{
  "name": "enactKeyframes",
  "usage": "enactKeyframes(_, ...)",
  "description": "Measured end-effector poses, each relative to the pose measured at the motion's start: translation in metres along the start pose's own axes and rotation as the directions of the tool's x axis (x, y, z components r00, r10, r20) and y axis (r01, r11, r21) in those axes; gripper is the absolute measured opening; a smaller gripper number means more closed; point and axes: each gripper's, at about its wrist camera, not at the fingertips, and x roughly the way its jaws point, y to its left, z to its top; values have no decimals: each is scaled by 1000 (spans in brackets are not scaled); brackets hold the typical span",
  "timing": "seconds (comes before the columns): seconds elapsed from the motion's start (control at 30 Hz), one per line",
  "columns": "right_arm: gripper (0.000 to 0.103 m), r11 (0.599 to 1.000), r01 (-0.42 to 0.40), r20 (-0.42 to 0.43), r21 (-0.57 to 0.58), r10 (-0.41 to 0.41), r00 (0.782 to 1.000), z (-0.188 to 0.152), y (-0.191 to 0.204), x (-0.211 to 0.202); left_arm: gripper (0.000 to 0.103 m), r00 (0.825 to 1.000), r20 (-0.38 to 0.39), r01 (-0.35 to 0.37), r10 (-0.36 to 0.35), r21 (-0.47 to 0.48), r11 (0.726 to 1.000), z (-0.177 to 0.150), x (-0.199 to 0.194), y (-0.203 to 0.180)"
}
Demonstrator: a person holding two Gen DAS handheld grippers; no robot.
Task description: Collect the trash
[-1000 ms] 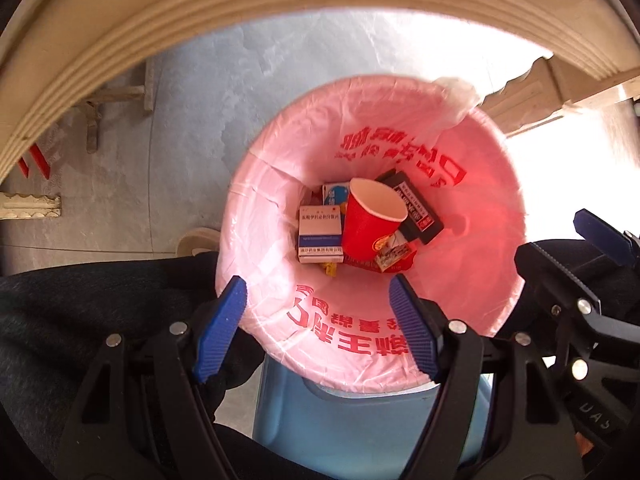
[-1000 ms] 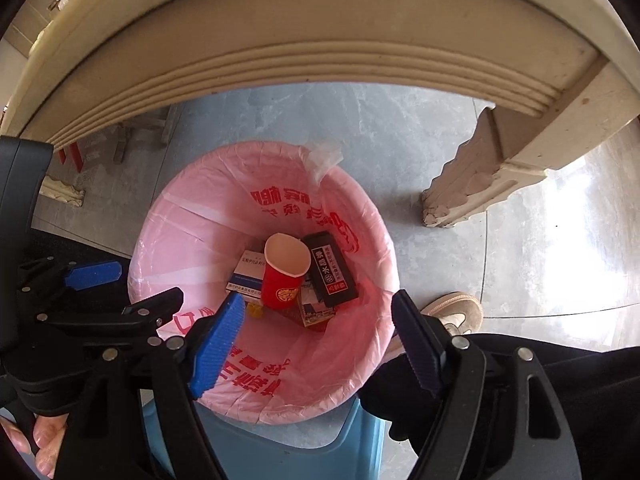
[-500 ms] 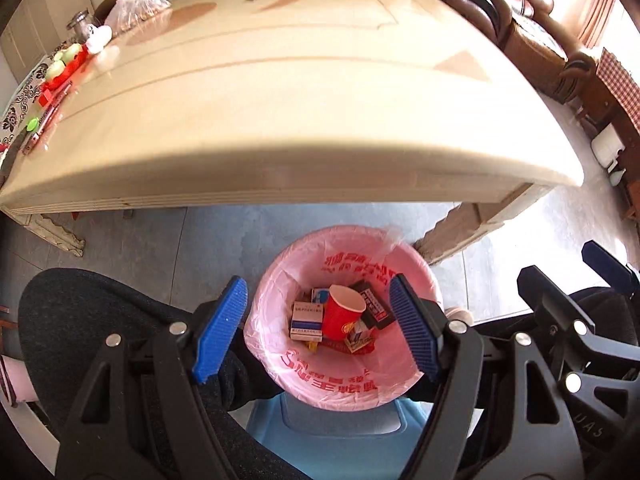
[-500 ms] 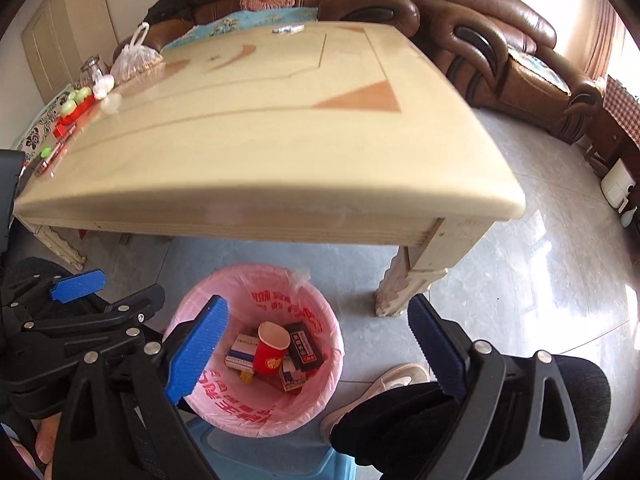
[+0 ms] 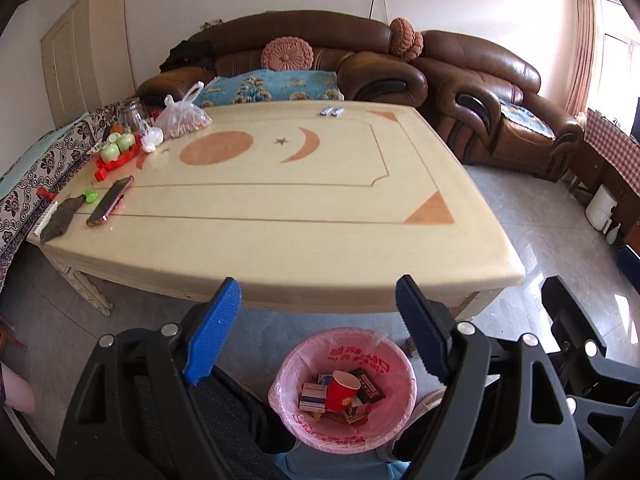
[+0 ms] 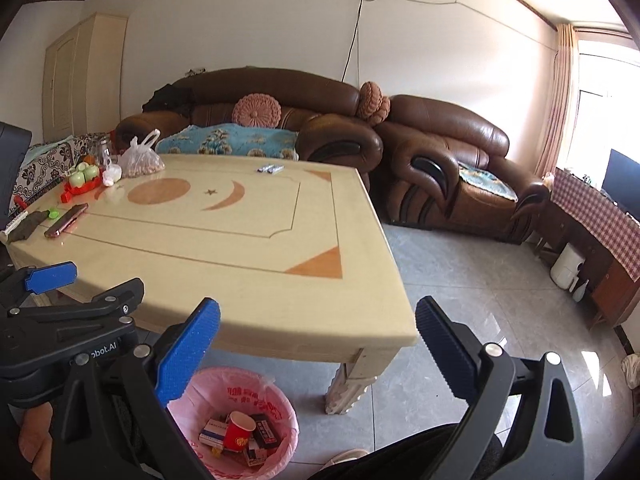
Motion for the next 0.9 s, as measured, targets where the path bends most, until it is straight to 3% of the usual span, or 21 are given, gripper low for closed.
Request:
enactKeyframes(0.13,96,1000,14,72,18,-15,997,10,-4,-29,88,996,78,-31,31,-4,1000,6,-31,1)
enactKeyframes(0.27,96,999,30,121,27,-33,992,17,-6,-53,88,990,133,-44,45,-6,999,9,-55,0)
enactKeyframes(0.4,96,999,30,128,42,-35,991,21,-10,-68,93,987,141,-70,71,-11,997,11,-70,-3)
enactKeyframes(0.9,96,997,11,152,73,-22,988,25,-17,-88,93,986,165,-33,38,-34,999,13,-88,3)
